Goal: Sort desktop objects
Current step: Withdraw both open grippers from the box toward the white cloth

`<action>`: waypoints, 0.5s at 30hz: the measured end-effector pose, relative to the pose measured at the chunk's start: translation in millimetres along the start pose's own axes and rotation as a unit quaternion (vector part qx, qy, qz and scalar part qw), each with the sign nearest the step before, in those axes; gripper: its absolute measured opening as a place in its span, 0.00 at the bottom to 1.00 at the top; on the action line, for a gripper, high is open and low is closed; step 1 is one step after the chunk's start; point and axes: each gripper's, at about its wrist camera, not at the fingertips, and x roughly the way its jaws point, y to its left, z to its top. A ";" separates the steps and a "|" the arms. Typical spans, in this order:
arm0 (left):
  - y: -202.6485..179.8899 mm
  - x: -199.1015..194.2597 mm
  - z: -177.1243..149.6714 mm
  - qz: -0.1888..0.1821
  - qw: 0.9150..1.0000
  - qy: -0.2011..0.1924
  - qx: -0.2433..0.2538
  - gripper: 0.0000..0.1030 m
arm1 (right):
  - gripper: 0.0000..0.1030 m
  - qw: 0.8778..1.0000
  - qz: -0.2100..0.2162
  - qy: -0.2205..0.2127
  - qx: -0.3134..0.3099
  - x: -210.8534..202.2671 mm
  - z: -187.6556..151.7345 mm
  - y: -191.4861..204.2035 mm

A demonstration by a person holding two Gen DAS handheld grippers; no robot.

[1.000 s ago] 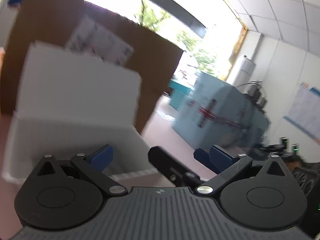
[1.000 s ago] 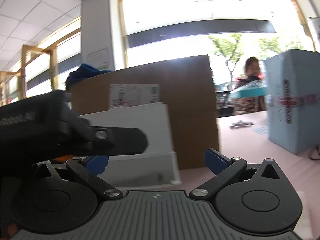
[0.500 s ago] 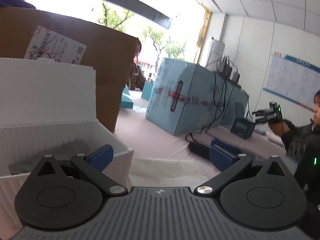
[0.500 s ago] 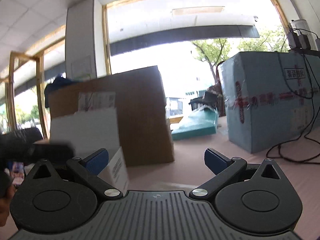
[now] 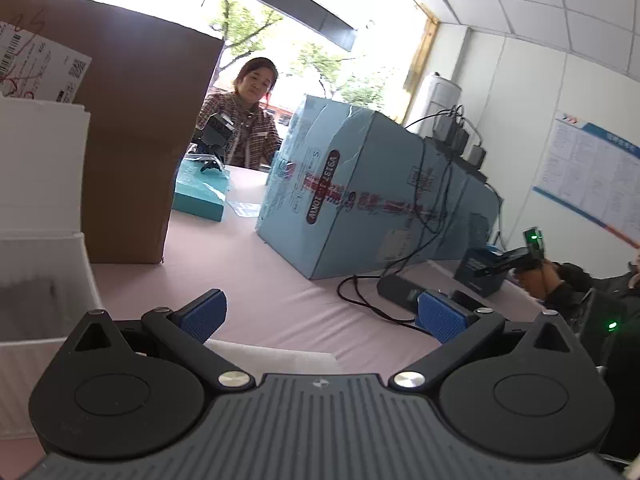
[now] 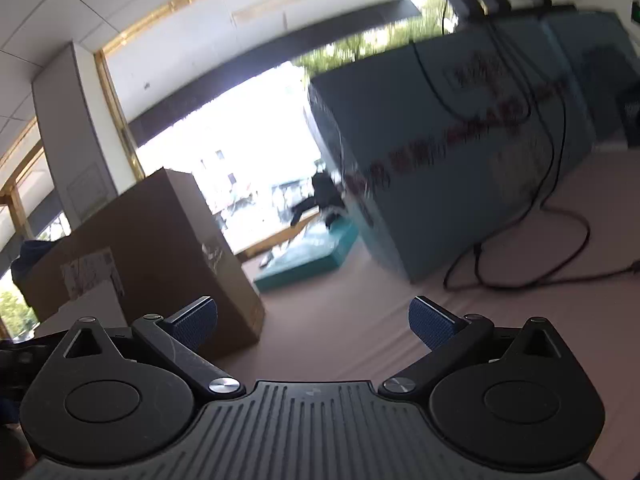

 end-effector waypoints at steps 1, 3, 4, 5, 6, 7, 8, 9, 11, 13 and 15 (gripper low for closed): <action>-1.3 4.1 -4.2 0.007 1.000 0.003 0.005 1.00 | 1.00 1.000 0.000 0.021 0.004 3.5 -1.2 -2.0; 3.7 9.1 -13.8 0.011 1.000 0.009 0.020 1.00 | 1.00 0.998 -0.006 0.056 0.009 12.4 -6.3 -3.0; 8.9 11.4 -17.3 0.009 1.000 0.018 0.021 1.00 | 1.00 0.997 -0.009 0.073 0.011 16.9 -8.8 -3.4; 14.2 13.8 -20.8 0.006 0.999 0.028 0.022 1.00 | 1.00 0.996 -0.012 0.088 0.013 20.7 -11.4 -3.5; 19.1 16.1 -22.7 0.012 0.999 0.036 0.016 1.00 | 1.00 0.995 -0.014 0.096 0.011 22.8 -14.0 -2.6; 24.0 18.3 -24.6 0.019 0.999 0.043 0.009 1.00 | 1.00 0.995 -0.017 0.102 0.010 24.6 -15.9 -2.5; 27.1 19.3 -26.1 0.031 0.998 0.046 0.003 1.00 | 1.00 0.994 -0.017 0.109 0.010 26.1 -17.4 -2.6; 29.5 20.2 -27.3 0.043 0.998 0.049 -0.001 1.00 | 1.00 0.993 -0.017 0.116 0.010 27.6 -18.8 -2.8; 33.2 23.4 -29.9 0.055 0.997 0.059 -0.014 1.00 | 1.00 0.990 -0.012 0.138 0.022 32.1 -22.0 -5.5; 36.2 24.4 -32.3 0.067 0.996 0.063 -0.023 1.00 | 1.00 0.986 -0.004 0.163 0.041 37.1 -25.5 -9.6; 39.0 23.5 -34.8 0.075 0.995 0.060 -0.033 1.00 | 1.00 0.985 -0.001 0.167 0.037 37.9 -27.0 -9.0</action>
